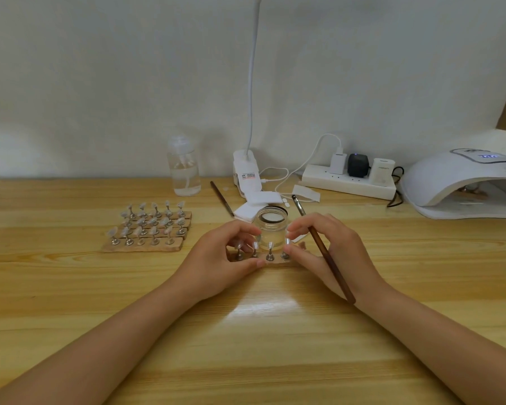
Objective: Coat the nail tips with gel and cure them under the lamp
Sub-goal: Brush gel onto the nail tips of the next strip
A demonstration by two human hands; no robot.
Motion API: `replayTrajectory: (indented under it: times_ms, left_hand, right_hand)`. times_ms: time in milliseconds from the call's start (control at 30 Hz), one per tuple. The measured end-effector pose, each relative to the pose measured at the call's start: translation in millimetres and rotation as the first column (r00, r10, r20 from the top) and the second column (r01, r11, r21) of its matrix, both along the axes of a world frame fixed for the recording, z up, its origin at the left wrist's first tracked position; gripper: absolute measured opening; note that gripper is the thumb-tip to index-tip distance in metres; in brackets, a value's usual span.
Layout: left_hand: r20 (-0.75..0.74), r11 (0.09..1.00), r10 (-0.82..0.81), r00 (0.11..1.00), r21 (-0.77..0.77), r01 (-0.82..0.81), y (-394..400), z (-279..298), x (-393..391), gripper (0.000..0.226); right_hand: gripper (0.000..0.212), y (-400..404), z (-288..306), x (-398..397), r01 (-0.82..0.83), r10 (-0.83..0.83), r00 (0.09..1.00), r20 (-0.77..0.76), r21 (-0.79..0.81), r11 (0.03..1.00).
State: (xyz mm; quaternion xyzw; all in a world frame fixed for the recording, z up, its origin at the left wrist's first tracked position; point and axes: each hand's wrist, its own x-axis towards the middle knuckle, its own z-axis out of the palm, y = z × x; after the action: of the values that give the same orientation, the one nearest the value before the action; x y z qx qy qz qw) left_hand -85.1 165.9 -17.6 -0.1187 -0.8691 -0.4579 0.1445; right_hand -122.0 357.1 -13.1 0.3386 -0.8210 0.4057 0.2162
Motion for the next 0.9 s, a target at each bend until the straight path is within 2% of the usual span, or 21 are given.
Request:
replayTrajectory:
  times_ms: [367, 567, 900]
  left_hand:
    - [0.014, 1.0, -0.017, 1.0, 0.012, 0.017, 0.0, 0.5, -0.6, 0.036]
    - [0.012, 1.0, -0.017, 1.0, 0.004, 0.016, 0.1, 1.9, 0.9, 0.035]
    - [0.009, 1.0, -0.013, 1.0, -0.018, 0.013, 0.2, 2.2, 0.9, 0.036]
  right_hand:
    - [0.03, 2.7, -1.0, -2.4, 0.019, -0.02, 0.999, 0.035, 0.038, 0.999]
    - [0.03, 15.4, 2.2, -2.0, 0.088, -0.089, 0.995, 0.042, 0.045, 0.995]
    - [0.033, 14.0, -2.0, -5.3, 0.035, -0.043, 0.993, 0.114, 0.075, 0.997]
